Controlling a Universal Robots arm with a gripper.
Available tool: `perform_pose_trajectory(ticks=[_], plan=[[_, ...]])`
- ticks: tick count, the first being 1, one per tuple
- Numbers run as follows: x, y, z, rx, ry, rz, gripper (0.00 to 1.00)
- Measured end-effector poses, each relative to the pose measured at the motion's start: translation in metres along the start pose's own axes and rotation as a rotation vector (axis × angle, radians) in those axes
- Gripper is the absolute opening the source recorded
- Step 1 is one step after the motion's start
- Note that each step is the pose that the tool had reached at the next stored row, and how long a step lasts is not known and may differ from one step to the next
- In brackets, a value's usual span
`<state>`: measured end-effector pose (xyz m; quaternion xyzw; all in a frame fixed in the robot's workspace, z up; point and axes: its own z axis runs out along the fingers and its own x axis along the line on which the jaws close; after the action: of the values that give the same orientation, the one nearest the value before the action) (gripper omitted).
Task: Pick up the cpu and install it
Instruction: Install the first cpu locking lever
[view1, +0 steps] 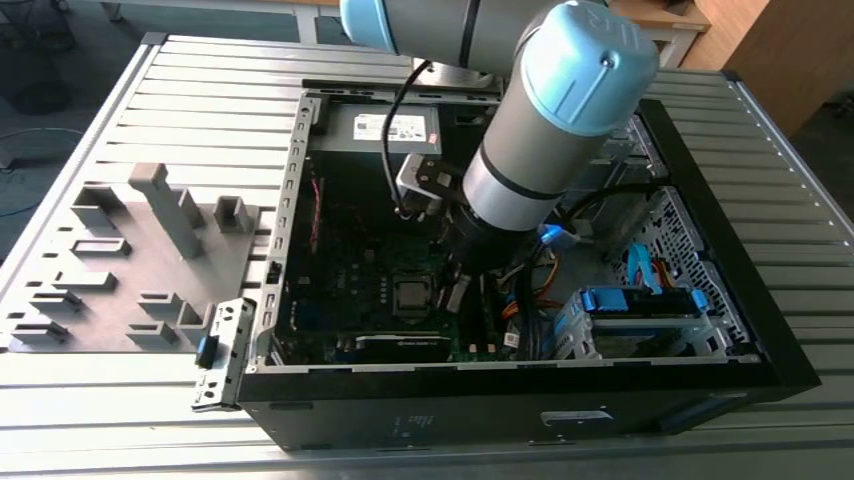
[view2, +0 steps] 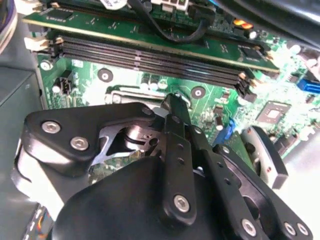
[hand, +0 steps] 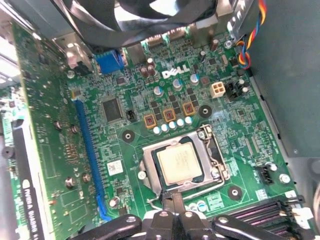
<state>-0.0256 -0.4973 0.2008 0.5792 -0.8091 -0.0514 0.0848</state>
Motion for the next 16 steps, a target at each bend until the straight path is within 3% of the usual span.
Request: perform_pose_trajectory(ticks=[5, 6, 12, 16], plan=[[0.0013, 0.0030, -0.0159, 0.0006, -0.0004, 0.000, 0.11], [0.0018, 0.0041, -0.0220, 0.0008, -0.0003, 0.000, 0.11], [0.0035, 0.0080, -0.0432, 0.0011, -0.0004, 0.000, 0.11], [0.0036, 0.0085, -0.0453, 0.0020, -0.0010, 0.000, 0.11]])
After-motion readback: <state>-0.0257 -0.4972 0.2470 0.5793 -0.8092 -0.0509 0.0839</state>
